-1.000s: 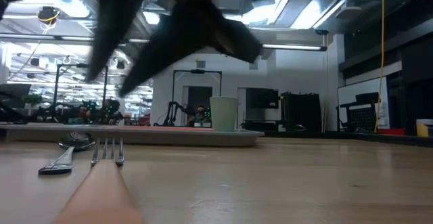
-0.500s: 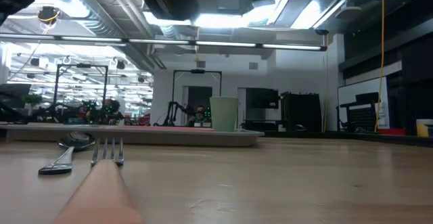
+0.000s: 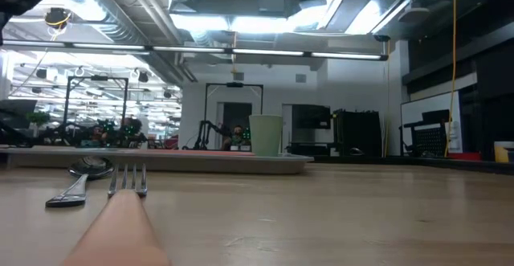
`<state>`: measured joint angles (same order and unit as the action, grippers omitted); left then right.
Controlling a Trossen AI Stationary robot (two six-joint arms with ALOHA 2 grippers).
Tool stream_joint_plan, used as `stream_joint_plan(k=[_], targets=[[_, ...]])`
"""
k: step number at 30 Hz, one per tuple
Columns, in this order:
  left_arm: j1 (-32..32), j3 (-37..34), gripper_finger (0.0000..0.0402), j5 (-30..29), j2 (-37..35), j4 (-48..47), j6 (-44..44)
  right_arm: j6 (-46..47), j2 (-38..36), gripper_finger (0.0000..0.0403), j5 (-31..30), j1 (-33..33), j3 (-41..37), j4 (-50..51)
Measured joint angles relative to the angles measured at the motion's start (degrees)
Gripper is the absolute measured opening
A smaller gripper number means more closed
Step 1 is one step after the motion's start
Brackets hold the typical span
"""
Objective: Pick and place plate/cup/fork/spoon on tray
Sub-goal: Put the light orange fork on the gray tray to the right of the light pink plate
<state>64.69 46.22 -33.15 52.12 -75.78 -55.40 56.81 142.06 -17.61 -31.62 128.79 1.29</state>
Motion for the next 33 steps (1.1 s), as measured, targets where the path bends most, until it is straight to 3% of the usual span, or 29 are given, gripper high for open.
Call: stream_joint_plan(k=[4, 10, 15, 33], targets=[[0.0, 0.0, 0.0041, -0.2, 0.0, 0.0, 0.0, 0.6, 1.9, 0.0102, 3.2, 2.1, 0.0, 5.3], [0.0, 0.0, 0.0041, -0.4, 0.0, 0.2, 0.0, 14.9, 2.1, 0.0102, 5.3, 3.3, -0.1, 32.1], [0.0, 0.0, 0.0041, -0.6, 0.0, 0.3, 0.0, 20.8, 2.1, 0.0102, 5.4, 3.3, -0.1, 44.7], [0.0, 0.0, 0.0041, -3.1, 0.0, 0.4, 0.0, 19.2, 4.9, 0.0102, 7.1, 4.8, 0.0, 48.5]])
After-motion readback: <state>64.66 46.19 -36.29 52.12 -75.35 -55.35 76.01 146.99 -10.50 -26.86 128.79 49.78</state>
